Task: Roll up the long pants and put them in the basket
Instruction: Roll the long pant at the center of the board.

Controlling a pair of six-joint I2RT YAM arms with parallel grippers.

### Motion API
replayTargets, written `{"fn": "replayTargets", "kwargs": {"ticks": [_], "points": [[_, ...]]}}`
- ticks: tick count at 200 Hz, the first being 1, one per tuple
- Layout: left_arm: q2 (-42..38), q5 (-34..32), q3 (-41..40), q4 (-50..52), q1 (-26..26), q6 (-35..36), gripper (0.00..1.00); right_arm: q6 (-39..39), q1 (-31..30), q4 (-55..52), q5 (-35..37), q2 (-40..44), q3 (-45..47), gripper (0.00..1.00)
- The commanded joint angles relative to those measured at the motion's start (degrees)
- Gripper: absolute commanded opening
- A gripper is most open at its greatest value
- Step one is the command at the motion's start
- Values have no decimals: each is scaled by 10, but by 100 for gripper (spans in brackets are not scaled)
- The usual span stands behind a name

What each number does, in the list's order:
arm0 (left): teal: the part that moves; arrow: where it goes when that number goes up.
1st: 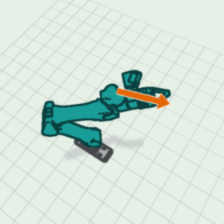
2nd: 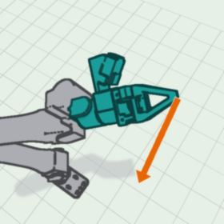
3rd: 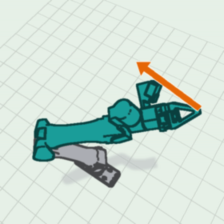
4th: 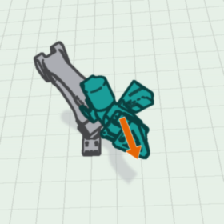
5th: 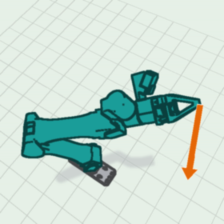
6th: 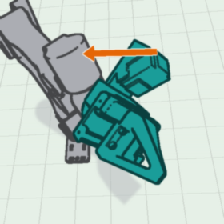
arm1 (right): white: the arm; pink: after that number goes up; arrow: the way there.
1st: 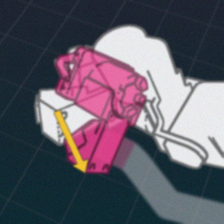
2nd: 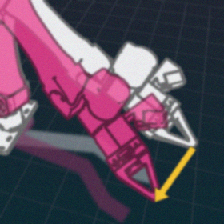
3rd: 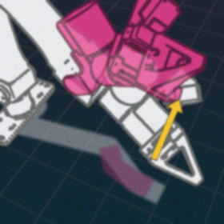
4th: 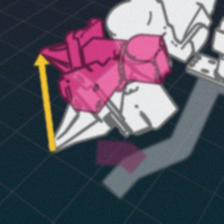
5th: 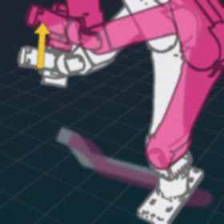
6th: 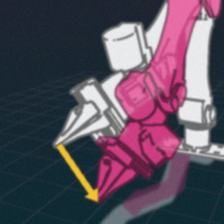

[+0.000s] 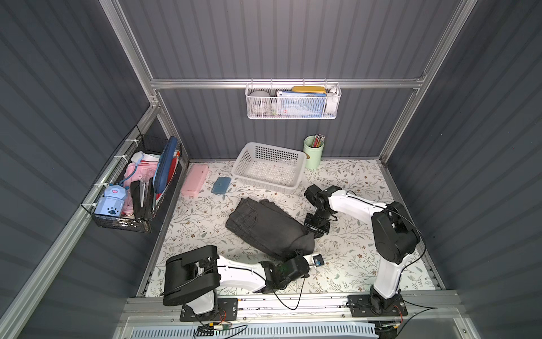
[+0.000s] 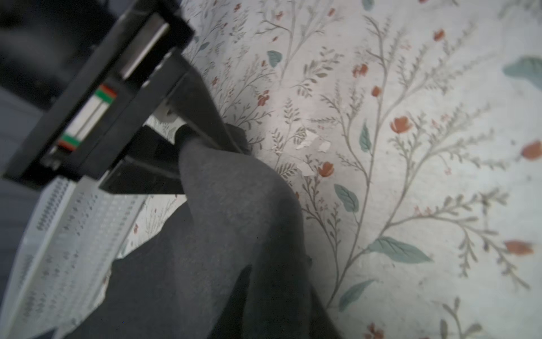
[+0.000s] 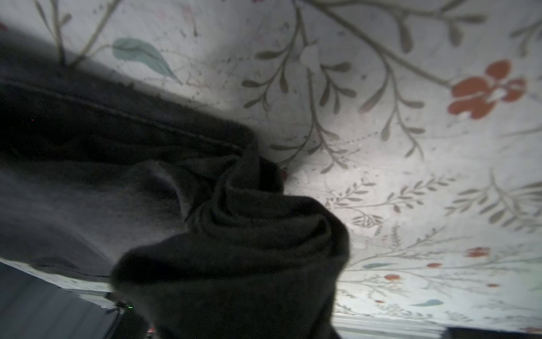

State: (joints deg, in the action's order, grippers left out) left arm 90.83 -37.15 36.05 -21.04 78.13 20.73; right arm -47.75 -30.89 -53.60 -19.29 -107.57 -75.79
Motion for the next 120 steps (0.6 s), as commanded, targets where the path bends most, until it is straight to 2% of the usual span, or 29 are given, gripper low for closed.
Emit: {"fn": "replayTargets", "kwargs": {"ticks": [1, 14, 41, 54, 61, 78, 82, 87, 120], "points": [[-35, -41, -12, -15, -29, -137, 0, 12, -1, 4, -20, 20, -7, 59], [-55, 1, -28, -23, -58, -224, 0, 15, 9, 24, -14, 42, -2, 66], [-77, 109, -75, -63, -130, -390, 0, -3, 41, 83, 24, 134, 37, 74], [-71, 135, -81, -54, -154, -448, 0, -10, 52, 120, 32, 180, 72, 89], [-67, 155, -82, -49, -164, -474, 0, -19, 53, 138, 27, 198, 89, 90], [-58, 174, -98, -73, -174, -525, 0, -45, 45, 196, -24, 220, 150, 91], [-57, 174, -102, -75, -174, -533, 0, -51, 39, 215, -31, 221, 165, 94], [-54, 171, -105, -75, -174, -543, 0, -58, 32, 235, -30, 221, 182, 97], [-63, 144, -149, -119, -180, -616, 0, -110, 2, 406, -43, 186, 254, 96]]}}
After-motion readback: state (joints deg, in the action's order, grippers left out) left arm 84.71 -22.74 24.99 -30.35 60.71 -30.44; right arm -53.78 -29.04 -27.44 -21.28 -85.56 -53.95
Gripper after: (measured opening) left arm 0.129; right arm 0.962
